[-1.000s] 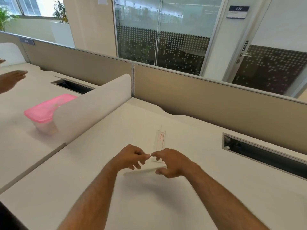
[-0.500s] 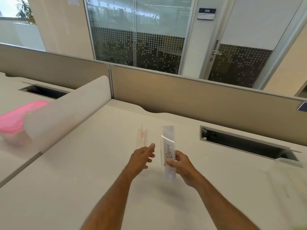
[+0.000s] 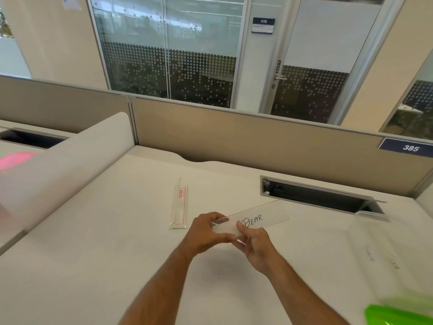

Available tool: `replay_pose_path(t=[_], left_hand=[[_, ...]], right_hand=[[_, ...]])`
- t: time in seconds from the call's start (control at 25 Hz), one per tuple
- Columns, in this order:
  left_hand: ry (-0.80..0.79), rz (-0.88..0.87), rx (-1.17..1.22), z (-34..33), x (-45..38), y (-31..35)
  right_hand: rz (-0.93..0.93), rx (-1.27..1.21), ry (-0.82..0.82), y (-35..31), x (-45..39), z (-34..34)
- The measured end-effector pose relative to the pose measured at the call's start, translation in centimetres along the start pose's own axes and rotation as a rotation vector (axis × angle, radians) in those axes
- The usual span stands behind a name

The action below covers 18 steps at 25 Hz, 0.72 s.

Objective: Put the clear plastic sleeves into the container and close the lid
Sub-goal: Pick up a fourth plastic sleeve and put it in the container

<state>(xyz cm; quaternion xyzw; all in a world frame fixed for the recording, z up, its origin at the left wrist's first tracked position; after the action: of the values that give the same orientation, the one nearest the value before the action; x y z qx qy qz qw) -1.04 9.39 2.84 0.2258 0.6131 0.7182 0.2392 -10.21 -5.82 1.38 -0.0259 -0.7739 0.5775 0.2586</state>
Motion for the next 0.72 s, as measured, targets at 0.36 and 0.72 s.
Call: replay_pose_path(t=[0.36,0.72], left_hand=[[-0.009,0.032,-0.018,-0.1,-0.9,0.0],[-0.051,0.032,-0.015,-1.6,-0.8,-0.2]], right_hand=[[0.093,-0.252,0.285,-2.1,1.1,7.1],[0.17,0.199,0.442,-3.5,2.8,10.5]])
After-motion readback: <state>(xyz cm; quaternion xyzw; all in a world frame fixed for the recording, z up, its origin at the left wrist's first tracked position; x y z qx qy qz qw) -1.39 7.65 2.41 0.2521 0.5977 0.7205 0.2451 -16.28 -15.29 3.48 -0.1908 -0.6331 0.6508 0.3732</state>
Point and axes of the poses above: each hand's wrist, its own x-axis away from the middle knuckle, its own z-axis out of the back of the hand, y = z × x, the point moved 1 cm from there along -x, towards the middle knuckle, and after that the axes turned 12 degrees about x, right-handed, at the moved point
